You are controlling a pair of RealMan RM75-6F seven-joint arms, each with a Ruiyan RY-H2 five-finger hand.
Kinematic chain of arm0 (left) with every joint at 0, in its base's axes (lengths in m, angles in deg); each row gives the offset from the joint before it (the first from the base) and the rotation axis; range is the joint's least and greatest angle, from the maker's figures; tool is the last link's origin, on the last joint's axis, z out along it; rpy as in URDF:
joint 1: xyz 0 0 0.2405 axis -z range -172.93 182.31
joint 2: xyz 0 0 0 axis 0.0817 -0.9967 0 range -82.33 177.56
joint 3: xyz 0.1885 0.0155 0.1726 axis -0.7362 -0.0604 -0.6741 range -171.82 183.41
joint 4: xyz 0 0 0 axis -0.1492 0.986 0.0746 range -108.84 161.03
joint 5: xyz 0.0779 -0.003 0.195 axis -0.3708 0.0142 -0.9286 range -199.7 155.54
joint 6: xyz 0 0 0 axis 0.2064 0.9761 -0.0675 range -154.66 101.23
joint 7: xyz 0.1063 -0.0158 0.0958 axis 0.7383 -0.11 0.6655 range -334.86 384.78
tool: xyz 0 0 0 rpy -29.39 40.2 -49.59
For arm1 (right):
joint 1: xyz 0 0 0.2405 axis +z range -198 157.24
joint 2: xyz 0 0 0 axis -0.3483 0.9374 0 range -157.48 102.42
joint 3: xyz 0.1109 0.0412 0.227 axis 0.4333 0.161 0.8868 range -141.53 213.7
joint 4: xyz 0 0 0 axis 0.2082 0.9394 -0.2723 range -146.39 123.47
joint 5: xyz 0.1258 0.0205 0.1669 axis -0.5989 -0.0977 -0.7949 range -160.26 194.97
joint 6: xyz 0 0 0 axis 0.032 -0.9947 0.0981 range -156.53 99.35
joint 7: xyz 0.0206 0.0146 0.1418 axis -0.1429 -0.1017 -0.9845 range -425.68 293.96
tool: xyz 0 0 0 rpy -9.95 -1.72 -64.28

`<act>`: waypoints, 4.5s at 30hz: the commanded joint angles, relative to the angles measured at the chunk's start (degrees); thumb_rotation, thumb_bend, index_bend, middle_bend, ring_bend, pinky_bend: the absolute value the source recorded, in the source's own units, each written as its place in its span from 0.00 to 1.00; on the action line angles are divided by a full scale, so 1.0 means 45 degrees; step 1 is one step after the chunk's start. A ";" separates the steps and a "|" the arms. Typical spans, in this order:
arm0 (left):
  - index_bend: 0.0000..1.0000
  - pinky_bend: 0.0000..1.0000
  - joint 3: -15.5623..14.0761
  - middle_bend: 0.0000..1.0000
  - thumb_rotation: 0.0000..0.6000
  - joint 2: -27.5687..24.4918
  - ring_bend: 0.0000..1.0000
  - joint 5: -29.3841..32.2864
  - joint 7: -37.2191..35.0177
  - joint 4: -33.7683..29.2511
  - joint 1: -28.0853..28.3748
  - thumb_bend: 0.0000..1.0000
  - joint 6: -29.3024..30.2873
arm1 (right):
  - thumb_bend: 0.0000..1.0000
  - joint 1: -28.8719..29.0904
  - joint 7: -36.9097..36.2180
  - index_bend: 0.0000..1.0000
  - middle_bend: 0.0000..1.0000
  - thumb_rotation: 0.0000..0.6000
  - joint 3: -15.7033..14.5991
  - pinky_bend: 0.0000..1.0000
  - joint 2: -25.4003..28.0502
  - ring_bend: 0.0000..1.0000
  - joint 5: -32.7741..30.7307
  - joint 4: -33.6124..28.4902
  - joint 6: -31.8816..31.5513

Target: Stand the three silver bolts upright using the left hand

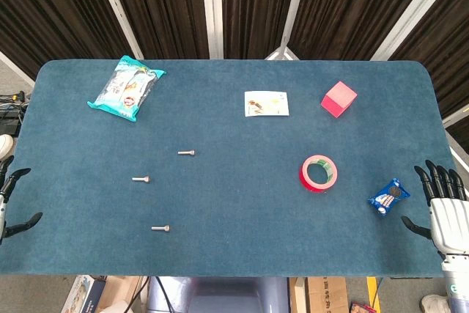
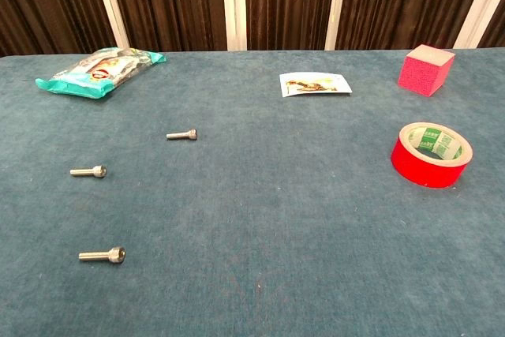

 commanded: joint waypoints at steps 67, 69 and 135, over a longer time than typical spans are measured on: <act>0.38 0.00 -0.0787 0.00 1.00 0.3299 0.00 0.3391 0.8312 -0.3771 0.3275 0.37 -0.4282 | 0.00 0.0101 0.0184 0.11 0.03 1.00 -0.0133 0.00 -0.0070 0.00 -0.0396 -0.0223 0.0671; 0.38 0.00 -0.0834 0.00 1.00 0.3578 0.00 0.3473 0.8530 -0.3666 0.3330 0.37 -0.4198 | 0.00 0.0117 0.0183 0.11 0.03 1.00 -0.0129 0.00 -0.0079 0.00 -0.0419 -0.0202 0.0708; 0.55 0.00 -0.1562 0.00 1.00 0.6943 0.00 0.3799 0.8736 -0.0444 0.3841 0.53 -0.3761 | 0.00 0.0106 -0.0277 0.11 0.03 1.00 0.0090 0.00 -0.0023 0.00 -0.0786 -0.0143 0.0726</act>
